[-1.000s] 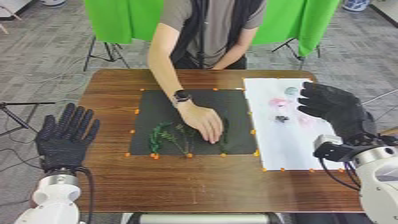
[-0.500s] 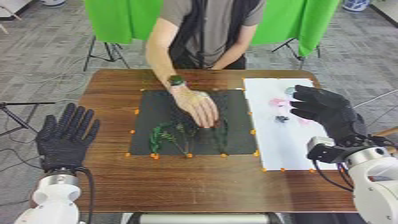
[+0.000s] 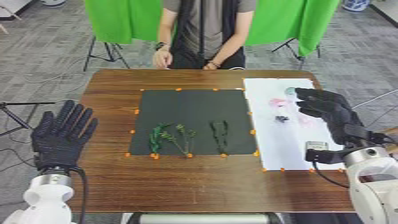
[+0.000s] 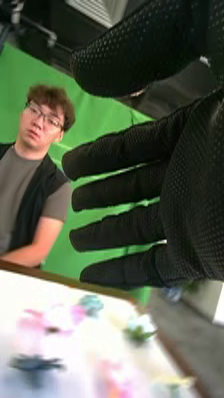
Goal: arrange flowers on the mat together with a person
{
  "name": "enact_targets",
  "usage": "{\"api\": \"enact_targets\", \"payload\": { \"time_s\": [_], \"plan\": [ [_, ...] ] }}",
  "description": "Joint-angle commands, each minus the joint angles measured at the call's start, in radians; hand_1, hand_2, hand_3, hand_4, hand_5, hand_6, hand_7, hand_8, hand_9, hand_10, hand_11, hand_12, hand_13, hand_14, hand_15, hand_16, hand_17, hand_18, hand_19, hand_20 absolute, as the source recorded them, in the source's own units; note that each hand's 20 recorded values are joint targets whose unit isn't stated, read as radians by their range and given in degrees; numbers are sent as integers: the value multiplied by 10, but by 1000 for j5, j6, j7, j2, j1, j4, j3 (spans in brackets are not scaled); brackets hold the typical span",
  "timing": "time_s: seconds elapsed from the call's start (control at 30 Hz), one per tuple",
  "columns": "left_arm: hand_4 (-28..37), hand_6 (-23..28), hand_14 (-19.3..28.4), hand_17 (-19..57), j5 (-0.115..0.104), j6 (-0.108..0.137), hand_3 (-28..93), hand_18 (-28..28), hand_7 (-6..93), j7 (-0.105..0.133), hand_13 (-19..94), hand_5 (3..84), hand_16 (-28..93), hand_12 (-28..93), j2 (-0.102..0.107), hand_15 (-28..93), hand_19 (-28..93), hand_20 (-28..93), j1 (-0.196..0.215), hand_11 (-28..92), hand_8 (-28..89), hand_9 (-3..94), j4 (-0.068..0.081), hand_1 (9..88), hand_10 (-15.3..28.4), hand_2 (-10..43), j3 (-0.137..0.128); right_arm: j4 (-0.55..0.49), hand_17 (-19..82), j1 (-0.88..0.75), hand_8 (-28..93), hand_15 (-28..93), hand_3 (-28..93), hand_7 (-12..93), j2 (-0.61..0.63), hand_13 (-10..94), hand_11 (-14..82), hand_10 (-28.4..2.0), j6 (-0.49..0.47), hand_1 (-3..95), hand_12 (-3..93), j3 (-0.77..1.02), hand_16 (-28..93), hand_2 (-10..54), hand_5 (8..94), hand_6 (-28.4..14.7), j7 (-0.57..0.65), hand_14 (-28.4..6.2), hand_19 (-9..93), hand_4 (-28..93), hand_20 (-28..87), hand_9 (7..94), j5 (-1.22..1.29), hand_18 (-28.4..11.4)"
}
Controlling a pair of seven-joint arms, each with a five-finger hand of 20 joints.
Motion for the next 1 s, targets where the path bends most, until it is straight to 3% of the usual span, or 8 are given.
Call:
{"api": "enact_targets", "payload": {
  "time_s": [0.03, 0.13, 0.23, 0.37, 0.4, 0.43, 0.47, 1.0],
  "plan": [
    [-283, 80, 147, -65, -8, -8, 732, 153, 117, 0, 301, 452, -73, 61, -3, 274, 395, 92, 35, 178, -102, 399, -5, 286, 139, 140, 1, 30, 112, 7, -112, 100, 806, 157, 56, 343, 54, -134, -4, 239, 132, -33, 164, 61, 454, -35, -1, -150, 335, -237, 123, 415, -420, -181],
    [-283, 80, 147, -65, -11, -13, 732, 153, 116, 2, 301, 452, -72, 61, -6, 274, 396, 92, 36, 179, -102, 400, -6, 285, 138, 141, 3, 81, 161, 69, -118, 107, 811, 166, 127, 365, 57, -131, 46, 279, 132, -102, 167, 28, 416, -42, 11, -128, 416, -243, 161, 387, -442, -138],
    [-283, 80, 147, -65, -36, -14, 732, 153, 117, 1, 301, 452, -71, 61, -6, 276, 397, 92, 36, 179, -102, 399, -6, 286, 137, 140, 4, 126, 182, 137, -122, 112, 810, 169, 196, 384, 65, -138, 17, 336, 129, -181, 170, -9, 374, -50, 82, -112, 471, -256, 177, 370, -724, -124],
    [-283, 79, 147, -65, -19, 1, 732, 153, 117, -2, 302, 452, -72, 61, -11, 278, 398, 93, 43, 179, -102, 400, -8, 286, 139, 140, 3, 198, 198, 223, -128, 133, 818, 186, 259, 411, 97, -122, 26, 378, 127, -304, 180, -67, 376, -44, 117, -95, 530, -276, 188, 382, -969, -125],
    [-283, 80, 147, -65, 1, 20, 732, 153, 117, -9, 301, 453, -72, 61, -15, 278, 398, 93, 46, 179, -103, 400, -11, 286, 139, 140, 2, 220, 200, 241, -137, 139, 822, 201, 267, 418, 104, -115, 16, 385, 125, -327, 181, -80, 391, -35, 118, -92, 538, -279, 187, 397, -993, -127],
    [-283, 80, 147, -65, 3, 29, 732, 153, 118, -11, 301, 453, -72, 62, -15, 278, 399, 93, 46, 180, -102, 400, -11, 286, 138, 140, 4, 231, 201, 256, -140, 141, 823, 205, 277, 419, 108, -112, -13, 387, 125, -344, 181, -84, 397, -31, 128, -91, 538, -280, 186, 403, -1026, -126],
    [-283, 80, 148, -65, -12, 21, 732, 153, 119, -7, 301, 453, -72, 62, -16, 279, 399, 92, 47, 180, -102, 400, -9, 286, 138, 140, 7, 246, 204, 268, -147, 144, 824, 212, 287, 421, 109, -110, -22, 394, 123, -360, 181, -91, 407, -26, 129, -91, 533, -282, 174, 411, -1049, -125],
    [-283, 82, 155, -66, -41, 21, 731, 154, 119, -1, 301, 455, -72, 63, -27, 298, 400, 92, 73, 183, -102, 402, -14, 288, 140, 142, 7, 391, 218, 452, -169, 158, 781, 245, 334, 471, 127, -96, -94, 456, 124, -600, 185, -95, 481, 12, 160, -64, 543, -283, 171, 519, -1078, -130]
  ]
}}
